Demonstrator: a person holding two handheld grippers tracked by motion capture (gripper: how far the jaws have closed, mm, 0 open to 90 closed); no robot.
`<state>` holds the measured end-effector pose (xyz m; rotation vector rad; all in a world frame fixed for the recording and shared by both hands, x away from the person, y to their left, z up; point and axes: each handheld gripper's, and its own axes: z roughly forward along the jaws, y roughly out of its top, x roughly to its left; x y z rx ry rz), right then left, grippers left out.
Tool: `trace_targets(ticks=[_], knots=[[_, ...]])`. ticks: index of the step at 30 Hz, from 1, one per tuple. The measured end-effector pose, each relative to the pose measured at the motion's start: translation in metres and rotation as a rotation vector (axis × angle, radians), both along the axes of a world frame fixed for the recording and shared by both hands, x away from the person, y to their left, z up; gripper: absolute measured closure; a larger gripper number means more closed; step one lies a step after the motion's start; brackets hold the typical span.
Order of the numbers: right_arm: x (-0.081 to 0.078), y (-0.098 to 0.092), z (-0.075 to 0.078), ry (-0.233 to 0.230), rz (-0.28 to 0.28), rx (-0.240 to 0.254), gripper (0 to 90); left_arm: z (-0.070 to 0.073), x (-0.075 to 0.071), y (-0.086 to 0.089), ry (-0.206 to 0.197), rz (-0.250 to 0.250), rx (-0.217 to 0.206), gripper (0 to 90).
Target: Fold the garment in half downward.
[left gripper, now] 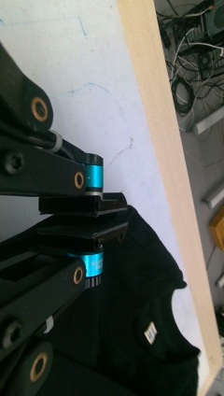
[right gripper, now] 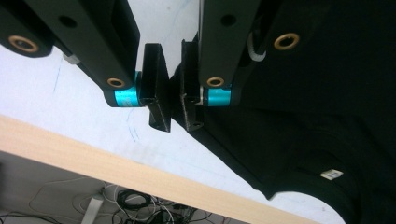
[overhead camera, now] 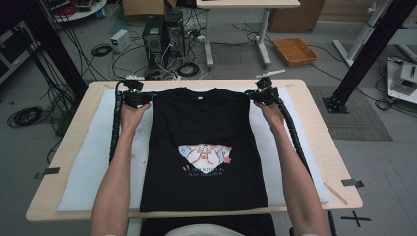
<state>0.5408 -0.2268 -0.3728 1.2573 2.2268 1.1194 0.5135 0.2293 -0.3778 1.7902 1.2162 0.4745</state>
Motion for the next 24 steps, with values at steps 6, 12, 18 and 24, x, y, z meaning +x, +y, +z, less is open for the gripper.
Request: trace_targets(ticks=[6,12,18,24], knots=[[0.004,0.004,0.01,-0.016,0.001,-0.017,83.4,0.008,0.001,-0.001,0.009,0.002,-0.005,84.2],[0.009,0.007,0.019,-0.03,-0.005,-0.028,83.4,0.022,0.006,-0.003,-0.023,0.008,0.007,84.2],[0.014,0.003,0.034,-0.05,-0.015,0.022,83.4,0.036,0.01,0.002,-0.024,0.013,0.015,84.1],[0.012,0.004,0.043,-0.067,-0.002,0.02,83.3,0.036,0.008,0.005,-0.016,0.0,0.002,84.1]])
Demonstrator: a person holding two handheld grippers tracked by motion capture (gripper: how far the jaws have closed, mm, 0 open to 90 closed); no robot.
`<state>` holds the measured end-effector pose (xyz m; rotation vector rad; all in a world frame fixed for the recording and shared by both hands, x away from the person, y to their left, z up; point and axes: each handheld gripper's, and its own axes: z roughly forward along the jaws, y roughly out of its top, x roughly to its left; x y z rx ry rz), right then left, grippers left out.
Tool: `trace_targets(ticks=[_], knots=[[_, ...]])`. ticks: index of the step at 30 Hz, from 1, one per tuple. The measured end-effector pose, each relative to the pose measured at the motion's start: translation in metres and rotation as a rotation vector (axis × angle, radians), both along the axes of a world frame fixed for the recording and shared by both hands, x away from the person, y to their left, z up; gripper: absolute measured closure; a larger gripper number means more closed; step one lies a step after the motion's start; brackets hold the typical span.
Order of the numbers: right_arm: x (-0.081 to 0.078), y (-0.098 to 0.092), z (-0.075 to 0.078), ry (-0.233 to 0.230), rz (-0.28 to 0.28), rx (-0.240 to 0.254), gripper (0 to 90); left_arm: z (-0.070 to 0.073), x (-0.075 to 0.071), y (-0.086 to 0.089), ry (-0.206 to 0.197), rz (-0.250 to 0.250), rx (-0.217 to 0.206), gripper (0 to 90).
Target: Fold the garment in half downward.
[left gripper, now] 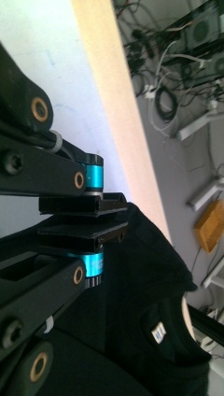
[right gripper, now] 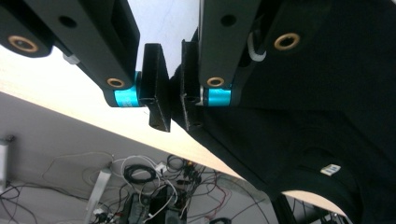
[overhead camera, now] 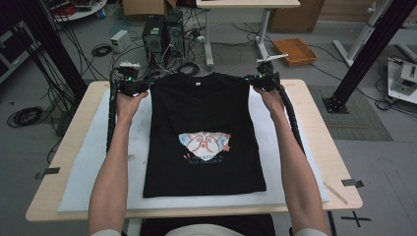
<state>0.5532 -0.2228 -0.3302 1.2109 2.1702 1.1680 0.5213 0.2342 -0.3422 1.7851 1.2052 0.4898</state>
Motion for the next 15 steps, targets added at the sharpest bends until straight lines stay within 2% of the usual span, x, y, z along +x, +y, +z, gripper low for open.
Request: trace_targets(ticks=[2,3,8,12,15], knots=[[-0.001,0.0,-0.002,0.016,0.009,-0.011,83.3,-0.001,-0.001,0.0,0.0,-0.002,-0.005,84.1],[-0.001,0.001,-0.003,0.017,0.012,-0.013,83.3,-0.004,-0.004,0.0,-0.018,-0.01,-0.015,84.1],[-0.003,0.002,-0.008,0.018,0.024,-0.018,83.4,-0.013,-0.008,0.004,-0.001,-0.018,-0.013,84.1],[-0.006,0.001,-0.01,0.016,0.033,-0.025,83.3,-0.012,-0.01,0.004,0.01,-0.029,-0.009,84.1],[-0.009,-0.001,-0.013,0.01,0.051,-0.031,83.3,-0.008,-0.015,0.002,-0.011,-0.05,0.006,84.0]])
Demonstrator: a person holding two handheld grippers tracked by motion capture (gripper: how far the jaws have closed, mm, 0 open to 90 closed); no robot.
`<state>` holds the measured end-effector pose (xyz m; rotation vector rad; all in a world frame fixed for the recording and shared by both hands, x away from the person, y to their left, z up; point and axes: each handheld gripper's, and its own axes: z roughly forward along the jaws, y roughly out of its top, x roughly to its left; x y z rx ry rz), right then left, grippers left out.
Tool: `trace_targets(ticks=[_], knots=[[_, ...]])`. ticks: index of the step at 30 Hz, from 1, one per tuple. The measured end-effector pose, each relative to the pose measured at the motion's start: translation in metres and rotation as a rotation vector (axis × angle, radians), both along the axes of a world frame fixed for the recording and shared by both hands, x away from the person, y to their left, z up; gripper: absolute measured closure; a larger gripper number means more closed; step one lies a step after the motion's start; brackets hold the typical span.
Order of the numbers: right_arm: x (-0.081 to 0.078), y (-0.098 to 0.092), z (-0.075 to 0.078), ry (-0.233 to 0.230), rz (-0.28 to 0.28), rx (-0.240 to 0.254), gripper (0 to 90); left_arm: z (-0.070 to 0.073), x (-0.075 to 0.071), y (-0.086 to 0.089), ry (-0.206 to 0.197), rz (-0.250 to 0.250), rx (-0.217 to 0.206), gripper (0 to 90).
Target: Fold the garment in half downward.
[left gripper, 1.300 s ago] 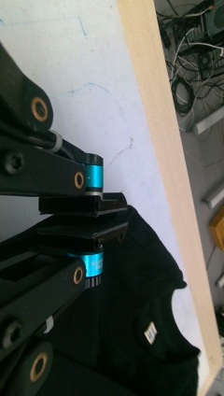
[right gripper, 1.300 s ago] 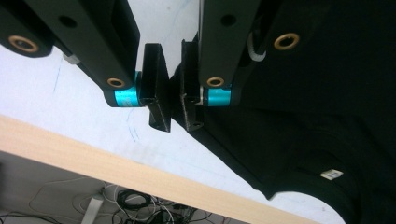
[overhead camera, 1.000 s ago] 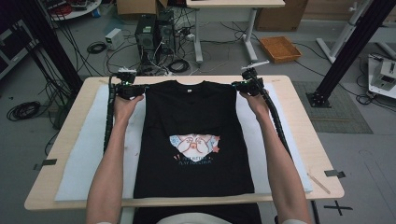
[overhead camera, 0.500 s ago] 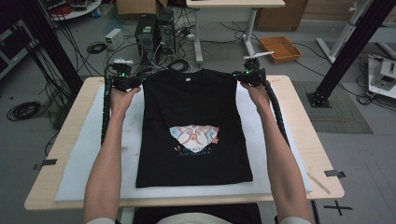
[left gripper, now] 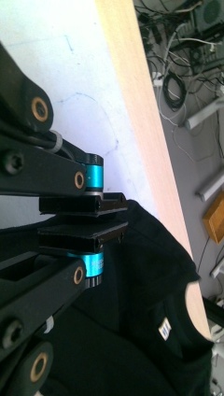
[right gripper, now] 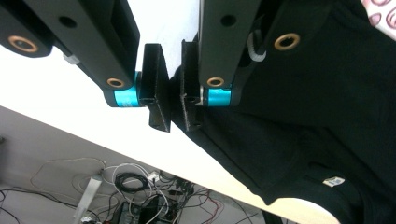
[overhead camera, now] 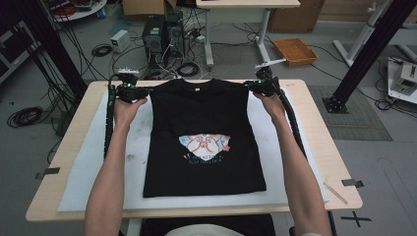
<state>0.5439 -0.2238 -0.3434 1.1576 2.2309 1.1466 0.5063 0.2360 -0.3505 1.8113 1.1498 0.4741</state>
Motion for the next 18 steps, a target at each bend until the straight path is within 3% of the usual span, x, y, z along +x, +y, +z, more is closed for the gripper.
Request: trace_targets(ticks=[3,7,8,13,14,15,18], knots=[[-0.006,-0.006,-0.007,0.014,0.014,0.02,83.3,-0.002,-0.006,-0.001,-0.01,-0.013,-0.004,84.0],[-0.012,-0.01,-0.01,0.015,0.033,0.027,83.3,-0.011,-0.011,0.003,0.029,-0.029,0.008,84.0],[-0.016,-0.01,-0.012,0.016,0.049,0.018,83.3,-0.014,-0.016,0.004,0.013,-0.036,0.004,84.0],[-0.026,-0.013,-0.019,0.02,0.071,0.014,83.3,-0.018,-0.025,0.005,0.014,-0.061,0.0,84.0],[-0.028,-0.014,-0.019,0.023,0.074,0.017,83.3,-0.017,-0.029,0.004,0.025,-0.08,0.019,84.0],[-0.03,-0.015,-0.02,0.025,0.08,0.02,83.2,-0.016,-0.033,0.004,0.01,-0.089,0.025,84.0],[-0.038,-0.017,-0.023,0.019,0.1,0.012,83.2,-0.015,-0.043,0.003,-0.002,-0.118,0.025,84.0]])
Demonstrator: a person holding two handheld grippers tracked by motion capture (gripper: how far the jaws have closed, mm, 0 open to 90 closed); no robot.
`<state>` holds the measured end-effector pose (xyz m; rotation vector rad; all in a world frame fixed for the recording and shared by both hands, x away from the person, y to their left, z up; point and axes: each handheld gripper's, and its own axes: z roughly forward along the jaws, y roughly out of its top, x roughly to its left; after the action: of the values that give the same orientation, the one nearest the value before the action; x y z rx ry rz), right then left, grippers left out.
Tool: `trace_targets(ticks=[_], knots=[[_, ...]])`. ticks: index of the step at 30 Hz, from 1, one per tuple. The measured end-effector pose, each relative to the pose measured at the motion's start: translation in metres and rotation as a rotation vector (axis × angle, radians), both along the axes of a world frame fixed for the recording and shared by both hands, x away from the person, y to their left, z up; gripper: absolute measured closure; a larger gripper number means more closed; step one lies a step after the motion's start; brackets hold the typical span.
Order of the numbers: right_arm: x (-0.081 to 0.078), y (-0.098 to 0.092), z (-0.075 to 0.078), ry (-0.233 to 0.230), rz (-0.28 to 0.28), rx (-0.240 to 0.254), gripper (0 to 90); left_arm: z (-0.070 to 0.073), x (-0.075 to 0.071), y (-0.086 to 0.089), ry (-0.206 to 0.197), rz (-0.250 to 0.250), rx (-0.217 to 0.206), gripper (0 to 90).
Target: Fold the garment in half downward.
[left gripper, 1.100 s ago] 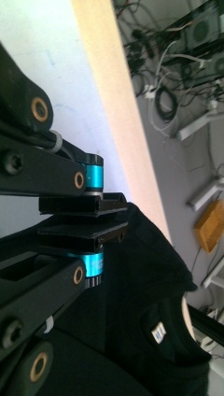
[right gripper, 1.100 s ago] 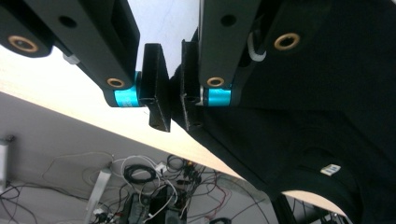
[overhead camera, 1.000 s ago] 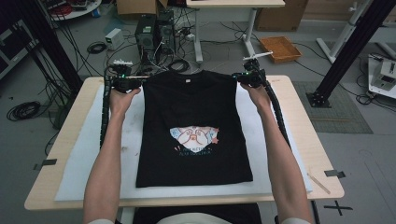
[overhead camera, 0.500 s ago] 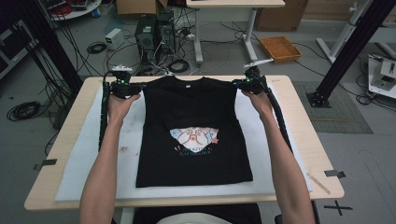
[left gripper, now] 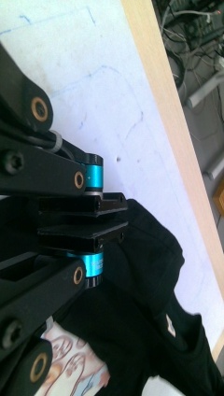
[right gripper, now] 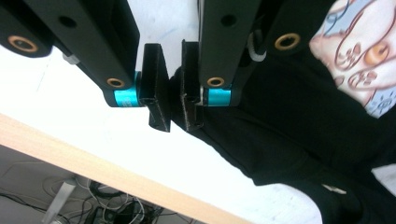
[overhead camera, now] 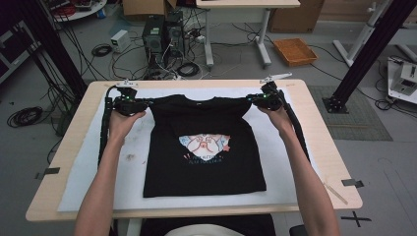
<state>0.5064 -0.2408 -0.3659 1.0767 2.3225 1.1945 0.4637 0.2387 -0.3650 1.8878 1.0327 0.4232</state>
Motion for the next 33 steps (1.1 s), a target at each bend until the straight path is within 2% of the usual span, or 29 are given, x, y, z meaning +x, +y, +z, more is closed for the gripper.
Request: trace_targets(ticks=[2,3,5,7,10,13,19,24,28,33], knots=[[-0.005,-0.002,-0.001,0.005,0.011,-0.003,83.2,-0.002,-0.005,0.001,-0.001,-0.009,-0.009,84.0],[-0.008,-0.003,-0.002,0.002,0.015,0.004,83.2,-0.003,-0.007,0.001,0.012,-0.014,-0.013,84.0],[-0.014,-0.005,-0.003,-0.001,0.024,0.029,83.2,-0.004,-0.01,0.001,0.001,-0.016,-0.005,84.0],[-0.02,-0.006,-0.005,-0.005,0.025,0.039,83.2,-0.008,-0.02,0.002,-0.018,-0.025,-0.037,84.0],[-0.028,-0.007,-0.009,-0.012,0.032,0.049,83.2,-0.012,-0.028,0.001,-0.039,-0.029,-0.029,84.0],[-0.037,-0.009,-0.013,-0.023,0.037,0.06,83.2,-0.016,-0.036,0.001,-0.049,-0.031,-0.048,84.0],[-0.053,-0.014,-0.018,-0.021,0.065,0.069,83.2,-0.019,-0.054,0.003,-0.062,-0.051,-0.052,84.0],[-0.068,-0.016,-0.024,-0.02,0.082,0.055,83.1,-0.025,-0.066,0.003,-0.046,-0.067,-0.042,83.9],[-0.08,-0.018,-0.028,-0.023,0.1,0.065,83.1,-0.03,-0.077,0.003,-0.043,-0.084,-0.032,83.8],[-0.097,-0.019,-0.033,-0.024,0.123,0.066,83.1,-0.036,-0.09,0.004,-0.04,-0.096,-0.047,83.8]])
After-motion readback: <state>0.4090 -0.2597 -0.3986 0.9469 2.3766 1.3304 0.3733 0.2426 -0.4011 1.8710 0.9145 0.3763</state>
